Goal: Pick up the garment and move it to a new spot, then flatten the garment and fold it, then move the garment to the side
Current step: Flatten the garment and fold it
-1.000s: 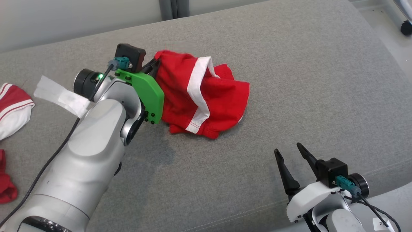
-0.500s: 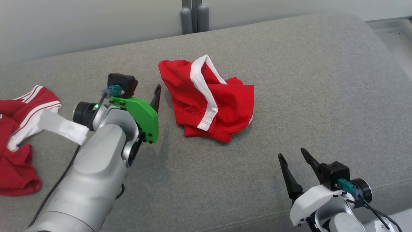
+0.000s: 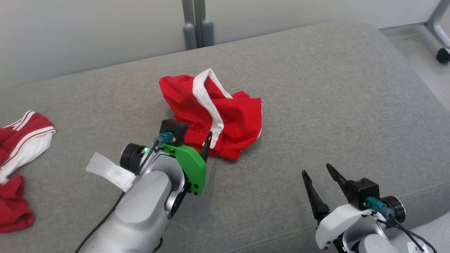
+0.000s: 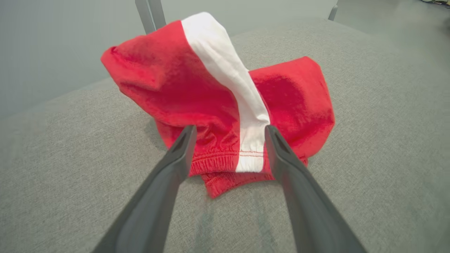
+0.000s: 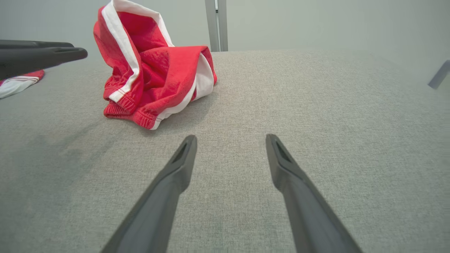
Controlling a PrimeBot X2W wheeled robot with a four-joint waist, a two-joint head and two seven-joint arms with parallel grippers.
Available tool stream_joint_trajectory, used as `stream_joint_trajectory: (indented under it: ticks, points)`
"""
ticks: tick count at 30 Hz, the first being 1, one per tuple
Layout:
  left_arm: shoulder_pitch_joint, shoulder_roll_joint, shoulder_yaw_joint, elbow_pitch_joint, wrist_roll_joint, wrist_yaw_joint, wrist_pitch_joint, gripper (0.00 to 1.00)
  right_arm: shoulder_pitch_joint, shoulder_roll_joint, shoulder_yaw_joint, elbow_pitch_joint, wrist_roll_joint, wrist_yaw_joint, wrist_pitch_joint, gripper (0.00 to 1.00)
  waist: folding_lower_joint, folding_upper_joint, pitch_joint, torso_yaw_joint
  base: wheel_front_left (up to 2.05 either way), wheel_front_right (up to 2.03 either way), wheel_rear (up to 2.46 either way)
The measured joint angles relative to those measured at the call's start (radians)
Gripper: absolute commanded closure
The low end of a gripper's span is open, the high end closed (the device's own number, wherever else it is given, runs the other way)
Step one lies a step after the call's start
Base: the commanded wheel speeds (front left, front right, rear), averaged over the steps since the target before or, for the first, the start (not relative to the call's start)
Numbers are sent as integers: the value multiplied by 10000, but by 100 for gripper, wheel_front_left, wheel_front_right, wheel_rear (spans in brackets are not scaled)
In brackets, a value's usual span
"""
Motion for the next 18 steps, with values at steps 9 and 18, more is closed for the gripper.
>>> stream_joint_trajectory:
  ticks: [9,18]
  points:
    - [281,-56,-196,105,-23,454,368,0,12,-6,33,-184,-211,0,-12,0,0,0,290,-961,0,0,0]
    - [83,188,-255,642,297,1254,639,0,-59,-6,23,-192,-213,0,-151,0,0,0,830,-1410,0,0,0]
